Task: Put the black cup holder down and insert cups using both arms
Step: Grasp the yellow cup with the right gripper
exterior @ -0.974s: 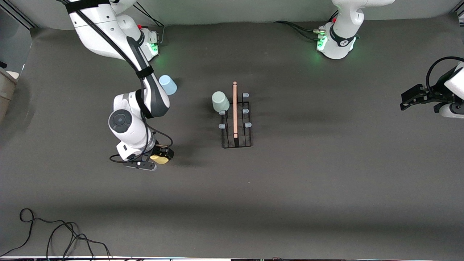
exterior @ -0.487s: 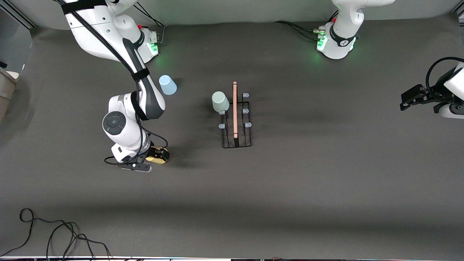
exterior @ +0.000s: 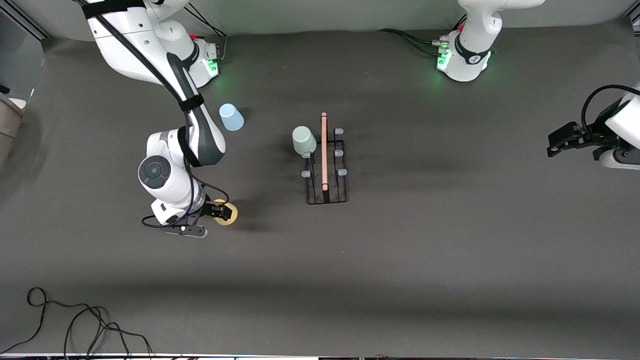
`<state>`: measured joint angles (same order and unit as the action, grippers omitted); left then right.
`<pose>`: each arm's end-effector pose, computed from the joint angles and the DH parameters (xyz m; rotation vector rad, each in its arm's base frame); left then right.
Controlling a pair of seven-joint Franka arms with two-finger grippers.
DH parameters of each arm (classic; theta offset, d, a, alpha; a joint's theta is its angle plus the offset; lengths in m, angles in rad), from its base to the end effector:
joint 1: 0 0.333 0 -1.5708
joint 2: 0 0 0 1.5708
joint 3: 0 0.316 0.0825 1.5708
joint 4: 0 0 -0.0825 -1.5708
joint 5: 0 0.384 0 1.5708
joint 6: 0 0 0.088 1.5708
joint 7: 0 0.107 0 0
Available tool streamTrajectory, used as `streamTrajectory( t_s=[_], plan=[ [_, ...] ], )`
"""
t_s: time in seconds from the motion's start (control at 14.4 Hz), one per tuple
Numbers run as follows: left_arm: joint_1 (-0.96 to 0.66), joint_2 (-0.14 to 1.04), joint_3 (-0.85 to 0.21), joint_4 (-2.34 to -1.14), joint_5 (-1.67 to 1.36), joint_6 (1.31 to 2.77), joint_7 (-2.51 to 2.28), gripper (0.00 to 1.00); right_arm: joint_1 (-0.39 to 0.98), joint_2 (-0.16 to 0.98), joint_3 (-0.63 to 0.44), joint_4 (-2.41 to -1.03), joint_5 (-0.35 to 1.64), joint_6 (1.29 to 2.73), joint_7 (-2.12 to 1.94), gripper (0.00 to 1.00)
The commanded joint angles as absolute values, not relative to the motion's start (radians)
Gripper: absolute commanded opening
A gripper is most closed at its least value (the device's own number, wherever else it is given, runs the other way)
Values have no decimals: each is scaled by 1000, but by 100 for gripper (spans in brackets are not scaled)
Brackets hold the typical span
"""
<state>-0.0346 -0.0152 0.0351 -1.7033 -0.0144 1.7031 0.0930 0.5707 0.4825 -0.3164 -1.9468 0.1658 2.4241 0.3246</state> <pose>0.5583 -0.0009 0.5815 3.1242 -0.1418 0.0245 0.6004 0.1653 0.2442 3.1056 -0.2471 0.0524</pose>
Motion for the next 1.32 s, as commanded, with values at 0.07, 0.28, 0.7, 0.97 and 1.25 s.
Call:
streamTrajectory(
  t_s=[0.07,0.28,0.7,0.97,1.25],
  plan=[
    [-48,-14,41,-1701,-21,1712,71,100,561,451,-308,-1942,173,2367,296,100],
    [-48,-14,41,-1701,-21,1712,71,100,566,456,-308,-1947,173,2370,296,100],
    [-49,-12,41,-1701,-21,1713,71,100,574,489,-299,-1959,250,2425,293,100],
    [-49,-3,41,-1701,-21,1726,69,100,583,514,-298,-1959,253,2456,293,68],
    [-46,-11,43,-1687,-17,1717,64,100,588,496,-298,-1956,255,2436,299,0]
  ],
)
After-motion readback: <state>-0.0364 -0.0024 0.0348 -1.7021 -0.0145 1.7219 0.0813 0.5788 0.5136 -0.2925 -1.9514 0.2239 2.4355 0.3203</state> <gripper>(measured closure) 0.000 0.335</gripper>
